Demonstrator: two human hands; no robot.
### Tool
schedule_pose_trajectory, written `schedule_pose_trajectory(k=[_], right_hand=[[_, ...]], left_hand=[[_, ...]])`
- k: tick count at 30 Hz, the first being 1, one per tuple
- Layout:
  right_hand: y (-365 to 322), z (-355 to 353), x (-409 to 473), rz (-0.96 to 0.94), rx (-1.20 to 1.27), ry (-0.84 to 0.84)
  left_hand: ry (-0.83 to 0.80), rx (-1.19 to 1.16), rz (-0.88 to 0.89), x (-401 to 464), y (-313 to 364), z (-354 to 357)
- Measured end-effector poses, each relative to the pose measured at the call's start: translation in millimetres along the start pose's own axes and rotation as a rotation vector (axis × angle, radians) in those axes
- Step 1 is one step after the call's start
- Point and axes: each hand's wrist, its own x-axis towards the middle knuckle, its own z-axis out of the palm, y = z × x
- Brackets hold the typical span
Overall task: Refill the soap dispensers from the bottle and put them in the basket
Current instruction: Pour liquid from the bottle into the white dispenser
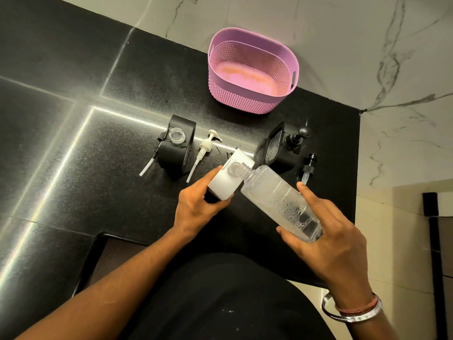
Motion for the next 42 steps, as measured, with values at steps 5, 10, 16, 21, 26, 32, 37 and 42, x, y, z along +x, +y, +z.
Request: schedule_pose_trajectory(k=[5,10,16,21,26,32,37,42], right_hand=[[0.8,0.6,-0.1,0.000,-0.006,-0.004],[0.3,-0.2,-0.3,0.001,-0.005,-0.004],[-0.1,0.0,0.3,0.005,-0.005,-0.003],[-1.4,-1.1,-0.3,0.011,-0.023,-0.005],[-0.6,-1.2,-0.2,0.010,-0.021,-0.008],[-0.3,-1.1,0.3,0.011,-0.019,-0.009],[0.3,-1.4,-0.2,0.012,-0.019,-0.007],[0.7,-0.6,-0.4,0.011,-0.020,-0.002]], left_hand=[[0.007,-0.010,-0.001,-0.1,0.7,0.1],[-0.004,-0.001,0.012,0.0,-0.7,0.0],[-0.006,-0.009,0.005,0.1,-0.9,0.1],[-0.005,-0.011,0.008,-0.1,-3.2,1.0],[-0.004,-0.010,0.019,0.1,-3.0,1.7],[-0.002,-0.007,0.022,0.1,-3.0,0.7],[-0.004,-0.009,0.016,0.1,-2.8,0.8],[-0.012,-0.005,0.027,-0.1,-3.0,0.5]])
